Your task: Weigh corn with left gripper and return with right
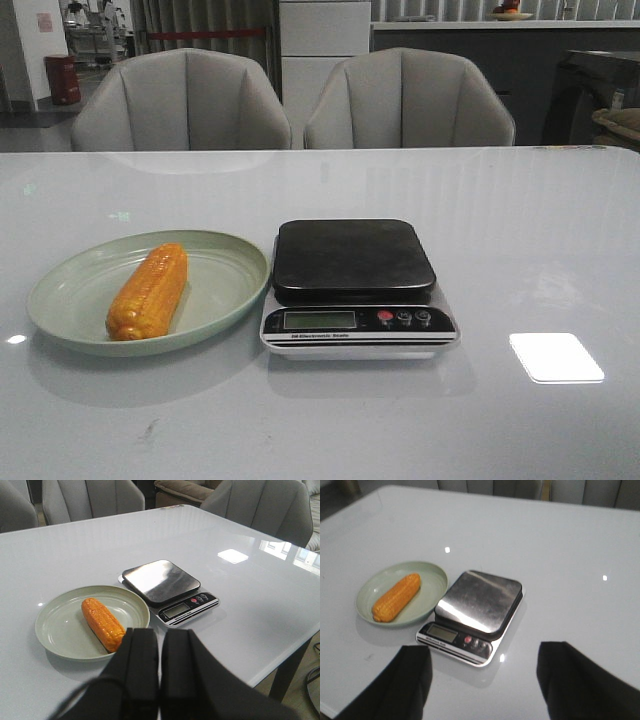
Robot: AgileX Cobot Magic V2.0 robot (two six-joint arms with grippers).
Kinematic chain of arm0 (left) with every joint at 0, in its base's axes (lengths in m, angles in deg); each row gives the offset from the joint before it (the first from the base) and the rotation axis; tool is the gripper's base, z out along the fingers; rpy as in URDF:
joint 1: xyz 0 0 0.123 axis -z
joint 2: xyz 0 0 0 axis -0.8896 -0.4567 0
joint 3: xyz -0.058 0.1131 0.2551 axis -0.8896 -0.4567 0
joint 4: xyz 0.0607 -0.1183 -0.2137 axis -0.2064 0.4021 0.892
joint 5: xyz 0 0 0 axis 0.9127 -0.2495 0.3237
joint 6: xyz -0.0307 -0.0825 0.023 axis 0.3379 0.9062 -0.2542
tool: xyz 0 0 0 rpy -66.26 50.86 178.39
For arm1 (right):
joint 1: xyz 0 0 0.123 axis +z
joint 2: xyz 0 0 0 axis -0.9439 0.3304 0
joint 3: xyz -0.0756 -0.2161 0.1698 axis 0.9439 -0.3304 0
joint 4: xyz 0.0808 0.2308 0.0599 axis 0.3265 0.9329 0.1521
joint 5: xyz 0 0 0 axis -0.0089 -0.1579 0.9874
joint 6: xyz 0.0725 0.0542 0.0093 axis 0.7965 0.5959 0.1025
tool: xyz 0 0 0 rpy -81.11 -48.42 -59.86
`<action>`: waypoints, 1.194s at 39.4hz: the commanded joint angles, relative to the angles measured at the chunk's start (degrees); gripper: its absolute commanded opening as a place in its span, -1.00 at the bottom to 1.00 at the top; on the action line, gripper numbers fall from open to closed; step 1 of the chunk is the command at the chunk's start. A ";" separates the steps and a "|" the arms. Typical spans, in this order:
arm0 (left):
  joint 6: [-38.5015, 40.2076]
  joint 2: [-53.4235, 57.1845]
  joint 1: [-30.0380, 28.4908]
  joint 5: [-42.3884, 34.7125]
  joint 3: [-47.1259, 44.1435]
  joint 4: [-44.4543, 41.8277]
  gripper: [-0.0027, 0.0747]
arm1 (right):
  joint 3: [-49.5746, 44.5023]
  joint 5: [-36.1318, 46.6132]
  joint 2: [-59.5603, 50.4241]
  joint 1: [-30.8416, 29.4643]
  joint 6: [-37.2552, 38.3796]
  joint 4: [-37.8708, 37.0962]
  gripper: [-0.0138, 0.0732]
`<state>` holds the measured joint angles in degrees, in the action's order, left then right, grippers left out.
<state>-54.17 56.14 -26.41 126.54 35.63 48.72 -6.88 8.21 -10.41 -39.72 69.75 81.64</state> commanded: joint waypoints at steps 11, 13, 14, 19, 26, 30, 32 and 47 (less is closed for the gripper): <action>0.08 1.06 0.20 -4.52 1.35 0.19 -0.64 | -13.41 18.89 -15.54 -0.29 -0.68 -6.03 0.57; 0.08 1.06 0.20 -4.52 1.35 0.19 -0.64 | -13.63 18.94 -15.54 -0.29 -0.68 -6.03 0.49; 0.08 1.06 0.20 -4.52 1.35 0.19 -0.64 | -13.63 18.56 -15.54 -0.29 -0.68 -6.03 0.43; 0.08 1.06 0.20 -4.52 1.35 0.19 -0.64 | -13.63 15.33 -15.54 -0.29 -0.68 -6.08 -0.35; 0.08 1.06 0.20 -4.52 1.35 0.19 -0.64 | -13.63 12.70 -15.54 -0.29 -0.57 -5.96 -0.32; 0.08 1.06 0.20 -4.52 1.35 0.19 -0.64 | -13.63 12.75 -15.54 -0.29 -0.57 -5.96 -0.32; 0.08 1.06 0.20 -4.52 1.35 0.19 -0.64 | -13.63 12.75 -15.54 -0.29 -0.57 -5.96 -0.32; 0.08 1.06 -0.21 -6.02 -0.72 0.19 -0.64 | -13.63 12.75 -15.54 -0.29 -0.57 -5.96 -0.32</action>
<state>-54.17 56.14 -26.41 126.17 34.58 48.72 -21.88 16.93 -26.50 -39.72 69.75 76.72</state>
